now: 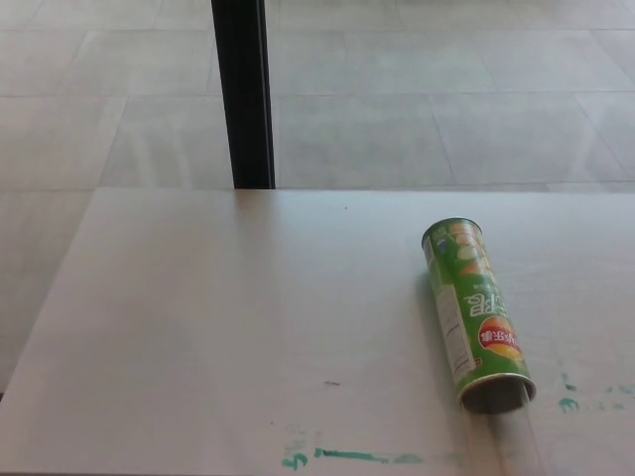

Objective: Use the finger on the right hand of the robot to pull out the chips tray kept inside a container in the middle of the desk

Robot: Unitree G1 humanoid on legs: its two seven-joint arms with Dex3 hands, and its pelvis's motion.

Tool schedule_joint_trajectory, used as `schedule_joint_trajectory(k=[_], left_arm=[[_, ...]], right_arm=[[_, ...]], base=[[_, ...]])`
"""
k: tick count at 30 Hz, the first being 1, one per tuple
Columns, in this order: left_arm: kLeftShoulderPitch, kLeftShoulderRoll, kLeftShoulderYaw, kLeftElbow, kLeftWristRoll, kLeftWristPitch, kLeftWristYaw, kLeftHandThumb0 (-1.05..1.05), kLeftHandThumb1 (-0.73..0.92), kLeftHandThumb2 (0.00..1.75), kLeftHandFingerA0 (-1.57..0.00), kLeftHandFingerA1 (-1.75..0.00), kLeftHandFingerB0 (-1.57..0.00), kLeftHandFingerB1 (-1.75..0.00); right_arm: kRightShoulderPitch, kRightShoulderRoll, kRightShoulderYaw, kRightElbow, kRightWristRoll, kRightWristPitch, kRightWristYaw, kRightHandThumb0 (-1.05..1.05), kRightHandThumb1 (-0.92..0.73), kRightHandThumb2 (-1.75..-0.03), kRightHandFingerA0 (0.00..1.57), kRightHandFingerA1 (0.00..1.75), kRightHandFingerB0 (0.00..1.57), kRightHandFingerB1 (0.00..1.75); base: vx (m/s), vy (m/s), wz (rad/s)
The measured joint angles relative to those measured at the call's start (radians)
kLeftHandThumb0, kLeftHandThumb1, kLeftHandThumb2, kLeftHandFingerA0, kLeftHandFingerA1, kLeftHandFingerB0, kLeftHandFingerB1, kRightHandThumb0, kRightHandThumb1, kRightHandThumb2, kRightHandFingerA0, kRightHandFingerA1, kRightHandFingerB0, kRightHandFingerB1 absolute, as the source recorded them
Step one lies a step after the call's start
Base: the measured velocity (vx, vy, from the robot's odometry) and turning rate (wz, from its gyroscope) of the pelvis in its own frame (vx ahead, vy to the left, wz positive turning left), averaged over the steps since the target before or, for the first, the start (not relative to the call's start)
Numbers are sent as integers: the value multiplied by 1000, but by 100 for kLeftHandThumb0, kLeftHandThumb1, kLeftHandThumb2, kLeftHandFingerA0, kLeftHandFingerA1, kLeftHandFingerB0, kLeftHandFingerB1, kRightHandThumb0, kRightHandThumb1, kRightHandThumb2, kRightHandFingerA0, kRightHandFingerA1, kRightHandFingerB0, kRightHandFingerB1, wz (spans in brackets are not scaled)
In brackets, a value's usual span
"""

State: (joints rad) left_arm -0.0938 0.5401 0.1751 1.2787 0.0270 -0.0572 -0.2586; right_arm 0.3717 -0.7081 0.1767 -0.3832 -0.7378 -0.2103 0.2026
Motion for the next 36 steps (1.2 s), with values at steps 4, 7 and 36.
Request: schedule_joint_trajectory(k=[4,7,36], left_arm=[[1,0,1,-1,-1,0,-3,-49,72,61,-58,-66,-55,-57],[3,0,1,-4,-2,-1,-6,-48,72,62,-59,-66,-53,-54],[16,0,19,-7,-8,0,-17,-47,73,61,-55,-65,-54,-58]], right_arm=[[16,-1,-11,0,0,-9,0,-15,-51,-55,97,123,49,44],[33,-1,-25,-3,0,-11,0,-21,-46,-62,98,120,46,49],[-29,128,-219,-184,156,65,76,-11,-42,-68,98,106,0,8]], base=[[0,0,0],[0,0,0],[0,0,0]])
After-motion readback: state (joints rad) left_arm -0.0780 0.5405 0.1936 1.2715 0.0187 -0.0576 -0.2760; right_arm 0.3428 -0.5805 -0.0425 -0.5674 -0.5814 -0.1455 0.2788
